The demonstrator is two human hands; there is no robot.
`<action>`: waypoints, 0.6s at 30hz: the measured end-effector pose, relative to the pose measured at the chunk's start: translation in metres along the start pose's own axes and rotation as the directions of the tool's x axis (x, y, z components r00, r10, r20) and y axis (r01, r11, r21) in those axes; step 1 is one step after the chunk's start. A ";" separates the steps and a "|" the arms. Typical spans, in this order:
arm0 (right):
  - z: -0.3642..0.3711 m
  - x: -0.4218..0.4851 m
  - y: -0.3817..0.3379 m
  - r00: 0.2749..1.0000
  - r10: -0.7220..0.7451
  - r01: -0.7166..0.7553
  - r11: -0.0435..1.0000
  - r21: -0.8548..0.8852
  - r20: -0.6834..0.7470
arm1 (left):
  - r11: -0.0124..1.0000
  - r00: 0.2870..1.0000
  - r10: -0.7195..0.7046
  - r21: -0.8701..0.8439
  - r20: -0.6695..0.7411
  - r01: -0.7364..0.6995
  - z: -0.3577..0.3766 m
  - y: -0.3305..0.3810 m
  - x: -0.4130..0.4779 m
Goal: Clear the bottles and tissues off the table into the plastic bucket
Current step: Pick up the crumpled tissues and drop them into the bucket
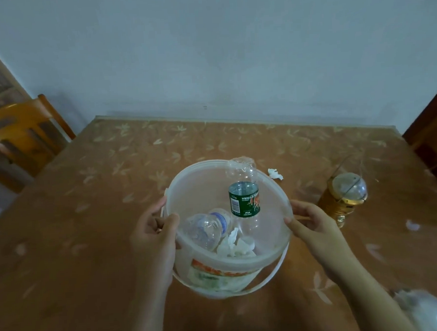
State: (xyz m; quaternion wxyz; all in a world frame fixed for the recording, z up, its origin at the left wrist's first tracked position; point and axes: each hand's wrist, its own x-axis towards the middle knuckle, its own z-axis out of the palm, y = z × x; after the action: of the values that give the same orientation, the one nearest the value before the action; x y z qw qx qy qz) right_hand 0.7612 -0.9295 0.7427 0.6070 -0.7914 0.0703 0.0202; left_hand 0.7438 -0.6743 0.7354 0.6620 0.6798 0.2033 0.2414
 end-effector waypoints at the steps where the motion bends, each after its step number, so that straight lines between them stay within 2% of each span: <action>1: -0.006 0.005 0.002 1.000 0.000 0.000 1.000 0.000 0.008 | 1.000 1.000 0.000 0.007 -0.009 0.000 0.006 0.000 -0.005; 8: -0.010 0.037 0.010 0.997 0.013 -0.014 1.000 0.008 0.080 | 0.999 0.992 -0.002 0.046 -0.128 0.008 0.024 0.005 -0.007; 18: 0.009 0.093 0.020 0.992 0.009 -0.008 1.000 -0.009 0.126 | 0.993 0.987 0.002 0.118 -0.158 0.017 0.051 0.009 0.034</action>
State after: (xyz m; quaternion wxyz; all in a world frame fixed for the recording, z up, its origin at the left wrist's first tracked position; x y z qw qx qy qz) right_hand 0.8514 -0.9335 0.7105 0.6069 -0.7907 0.0351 0.0731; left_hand 0.8013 -0.6947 0.7457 0.6031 0.6960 0.2718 0.2793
